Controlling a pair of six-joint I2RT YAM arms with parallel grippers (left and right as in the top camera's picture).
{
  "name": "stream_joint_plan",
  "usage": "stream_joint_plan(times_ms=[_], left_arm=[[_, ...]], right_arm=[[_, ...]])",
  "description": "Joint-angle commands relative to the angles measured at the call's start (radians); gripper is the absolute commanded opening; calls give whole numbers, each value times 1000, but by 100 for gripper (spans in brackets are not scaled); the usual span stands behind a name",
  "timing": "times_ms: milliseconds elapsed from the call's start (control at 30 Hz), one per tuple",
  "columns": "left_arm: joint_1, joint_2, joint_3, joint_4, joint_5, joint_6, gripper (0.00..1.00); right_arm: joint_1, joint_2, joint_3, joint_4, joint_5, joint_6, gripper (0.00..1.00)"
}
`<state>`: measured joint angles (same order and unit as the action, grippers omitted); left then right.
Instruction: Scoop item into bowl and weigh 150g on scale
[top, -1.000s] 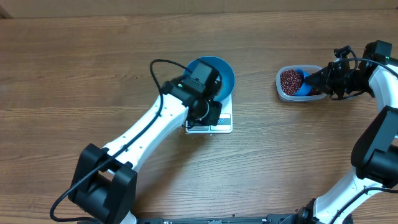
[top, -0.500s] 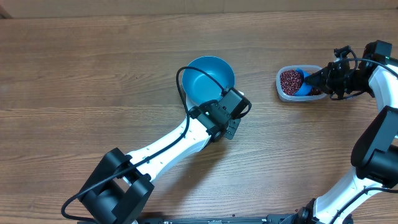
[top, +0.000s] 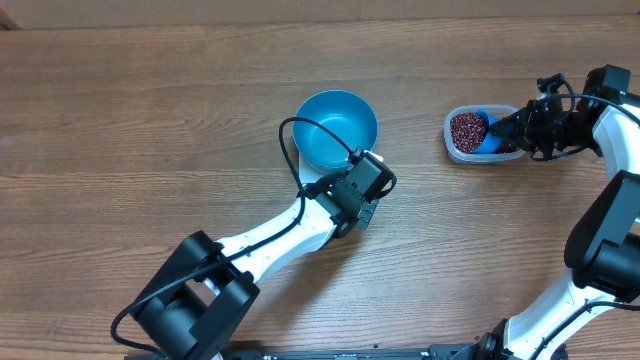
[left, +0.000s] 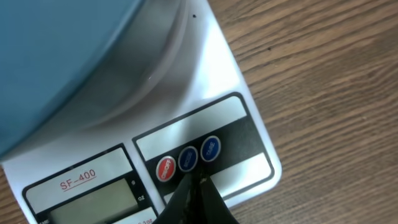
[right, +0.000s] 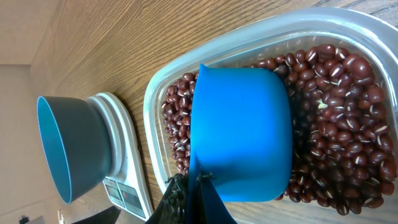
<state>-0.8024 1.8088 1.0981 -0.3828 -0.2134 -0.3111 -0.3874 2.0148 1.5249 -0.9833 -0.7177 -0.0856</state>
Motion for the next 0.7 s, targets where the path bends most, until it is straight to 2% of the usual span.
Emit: stream_joint_plan(times_ms=[0, 667], left_arm=[[14, 30, -15, 10, -45, -3, 4], [37, 76, -15, 29, -60, -2, 4]], right_arm=[[23, 75, -60, 2, 133, 4, 4], [23, 75, -60, 6, 140, 4, 4]])
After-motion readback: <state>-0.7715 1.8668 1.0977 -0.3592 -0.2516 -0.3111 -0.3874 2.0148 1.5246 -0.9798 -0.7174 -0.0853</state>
